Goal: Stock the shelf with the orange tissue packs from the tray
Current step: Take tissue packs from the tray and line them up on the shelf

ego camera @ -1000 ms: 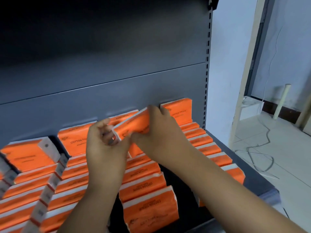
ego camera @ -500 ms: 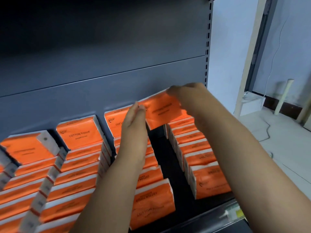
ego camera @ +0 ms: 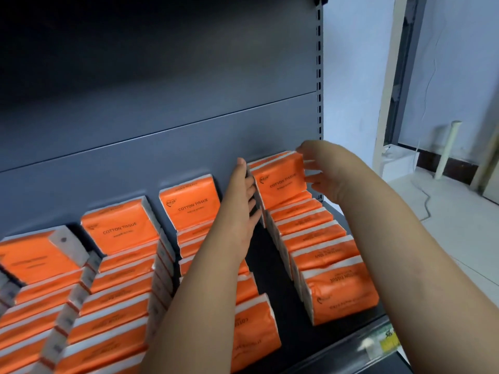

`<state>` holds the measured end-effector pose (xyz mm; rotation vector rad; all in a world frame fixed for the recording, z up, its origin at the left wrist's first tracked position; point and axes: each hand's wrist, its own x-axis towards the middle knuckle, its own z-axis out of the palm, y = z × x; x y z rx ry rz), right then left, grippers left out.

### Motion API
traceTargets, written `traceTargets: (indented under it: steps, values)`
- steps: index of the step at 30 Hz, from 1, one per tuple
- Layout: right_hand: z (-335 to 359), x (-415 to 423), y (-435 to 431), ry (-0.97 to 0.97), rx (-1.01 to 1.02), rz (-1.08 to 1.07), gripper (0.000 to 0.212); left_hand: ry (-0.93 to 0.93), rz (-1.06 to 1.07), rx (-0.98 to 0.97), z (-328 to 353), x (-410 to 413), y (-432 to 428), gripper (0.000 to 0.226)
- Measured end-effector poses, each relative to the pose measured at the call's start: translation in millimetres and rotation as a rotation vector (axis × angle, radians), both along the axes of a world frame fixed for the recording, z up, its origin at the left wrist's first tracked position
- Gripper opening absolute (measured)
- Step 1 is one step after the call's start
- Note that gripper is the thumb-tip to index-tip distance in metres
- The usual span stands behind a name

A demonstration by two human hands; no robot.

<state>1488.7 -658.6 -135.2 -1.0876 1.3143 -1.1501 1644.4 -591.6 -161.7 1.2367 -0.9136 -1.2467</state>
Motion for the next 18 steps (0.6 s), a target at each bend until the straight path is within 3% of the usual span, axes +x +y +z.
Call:
traceTargets:
  steps: [10,13,15,18]
  values:
    - [-14.6,-10.3,-6.0,0.067,0.045,0.041,0.026,-0.031,-0.035,0.009,-10.3,-5.7,-5.6,0.075]
    - [-17.3,-4.9,-6.7,0.131,0.005,0.005,0.026,-0.047,0.046,-0.024,-7.1,-7.6,-2.3,0.059]
    - [-18.4,1.1,-2.9,0.271,-0.095,-0.069,0.035,-0.185,0.163,-0.013,-4.6,-7.6,-0.9,0.035]
    - [-15.4,11.6,8.9,0.565,-0.274,-0.158,0.049,-0.459,0.28,-0.085,5.2,-3.6,14.1,0.039]
